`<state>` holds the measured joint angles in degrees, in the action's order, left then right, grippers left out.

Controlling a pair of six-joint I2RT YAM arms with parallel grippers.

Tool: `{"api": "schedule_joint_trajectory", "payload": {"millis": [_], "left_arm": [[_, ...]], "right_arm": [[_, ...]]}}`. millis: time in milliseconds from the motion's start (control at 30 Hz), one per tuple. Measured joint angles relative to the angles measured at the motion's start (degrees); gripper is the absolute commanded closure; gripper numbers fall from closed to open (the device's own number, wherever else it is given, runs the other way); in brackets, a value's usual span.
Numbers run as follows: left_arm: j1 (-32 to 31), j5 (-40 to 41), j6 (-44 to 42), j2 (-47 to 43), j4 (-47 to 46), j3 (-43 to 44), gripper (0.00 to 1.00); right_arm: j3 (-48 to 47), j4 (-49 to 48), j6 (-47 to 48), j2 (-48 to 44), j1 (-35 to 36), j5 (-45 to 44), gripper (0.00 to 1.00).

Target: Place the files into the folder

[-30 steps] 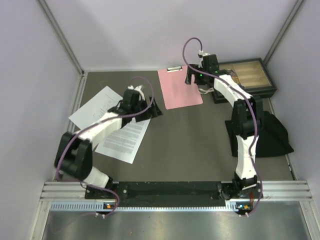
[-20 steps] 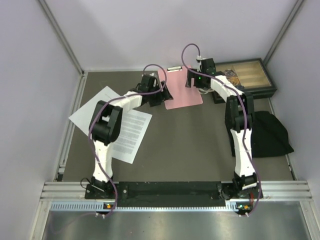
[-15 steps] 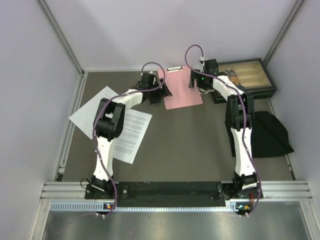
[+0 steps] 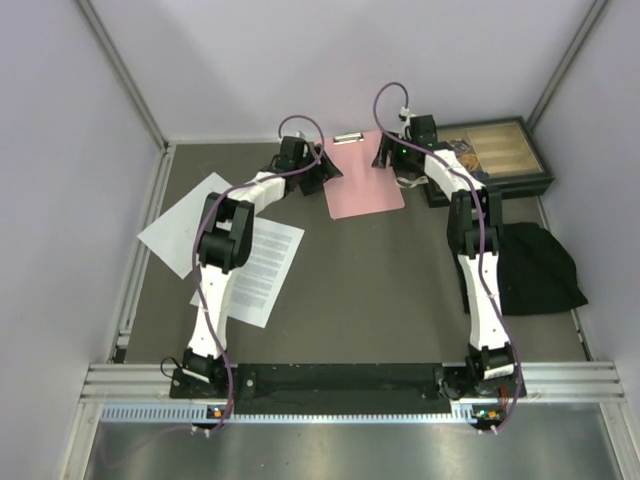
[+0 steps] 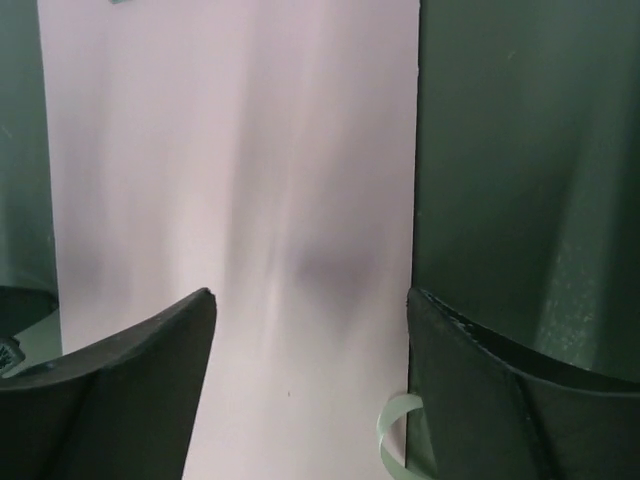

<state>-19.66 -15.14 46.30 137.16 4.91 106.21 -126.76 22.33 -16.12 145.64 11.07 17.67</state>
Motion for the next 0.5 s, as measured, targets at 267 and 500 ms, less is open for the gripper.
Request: {"api": "schedule_joint_trajectory", "payload": {"millis": [267, 500], "left_arm": [[0.8, -1.1, -0.4, -0.1, -0.8, -1.5, 0.41], [1.7, -1.7, -1.4, -2.7, -2.0, -6.7, 0.53]], "right_arm": [[8.1, -8.8, -5.2, -2.1, -2.6, 6.9, 0.46], [16.6, -14.3, -7.7, -5.4, -3.4, 9.8, 0.68]]}}
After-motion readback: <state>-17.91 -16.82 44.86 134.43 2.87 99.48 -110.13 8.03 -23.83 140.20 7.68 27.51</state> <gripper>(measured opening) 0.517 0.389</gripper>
